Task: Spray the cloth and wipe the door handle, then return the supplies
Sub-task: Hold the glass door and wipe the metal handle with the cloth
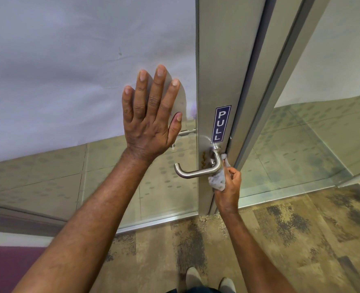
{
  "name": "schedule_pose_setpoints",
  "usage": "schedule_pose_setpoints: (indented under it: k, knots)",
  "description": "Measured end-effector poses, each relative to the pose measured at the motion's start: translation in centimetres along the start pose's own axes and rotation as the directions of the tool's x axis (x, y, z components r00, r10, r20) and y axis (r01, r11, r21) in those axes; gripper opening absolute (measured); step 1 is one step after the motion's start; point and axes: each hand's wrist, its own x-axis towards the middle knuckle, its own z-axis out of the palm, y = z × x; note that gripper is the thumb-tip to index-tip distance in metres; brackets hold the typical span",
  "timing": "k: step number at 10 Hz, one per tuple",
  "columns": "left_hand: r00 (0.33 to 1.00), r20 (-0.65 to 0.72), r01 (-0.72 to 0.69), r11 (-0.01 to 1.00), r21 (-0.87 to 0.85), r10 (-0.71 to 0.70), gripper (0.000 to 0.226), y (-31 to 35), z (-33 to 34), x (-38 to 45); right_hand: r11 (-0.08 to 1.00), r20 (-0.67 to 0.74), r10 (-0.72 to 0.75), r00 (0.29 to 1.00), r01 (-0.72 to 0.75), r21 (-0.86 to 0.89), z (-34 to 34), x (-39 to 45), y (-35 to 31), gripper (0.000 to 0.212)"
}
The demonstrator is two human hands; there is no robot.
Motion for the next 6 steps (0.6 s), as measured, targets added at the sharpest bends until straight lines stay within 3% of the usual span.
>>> schedule_pose_setpoints:
  k: [1,2,3,4,5,6]
  knots:
    - [1.0,0.001,0.0,1.0,0.014,0.0,0.058,-0.1,0.1,-0.1,0.997,0.017,0.039,0.999,-0.038,-0.061,1.3,-0.5,1.3,0.065]
    - [1.0,-0.005,0.003,1.0,0.002,-0.003,0.057,0.0,0.1,-0.1,0.995,-0.052,0.087,0.995,-0.084,0.059,2.4,-0.7,0.7,0.043]
    - [1.0,-0.006,-0.009,1.0,0.024,0.009,0.057,0.2,-0.2,0.2,0.998,-0.089,0.067,0.994,-0.069,-0.013,4.0,-1.4,1.3,0.069]
    - [1.0,0.004,-0.008,1.0,0.027,0.008,0.057,0.2,-0.3,0.3,0.98,-0.019,0.189,0.982,-0.19,-0.053,4.2,-1.9,0.9,0.078]
    - [1.0,0.02,-0.006,0.999,0.048,0.005,0.056,0.3,-0.3,0.3,0.867,-0.082,0.386,0.919,-0.331,0.373,4.6,-2.6,-1.9,0.048]
    - [1.0,0.029,-0.003,0.999,0.043,0.002,0.056,0.2,-0.4,0.3,0.647,-0.061,0.564,0.823,-0.395,0.653,5.0,-2.2,-3.0,0.025]
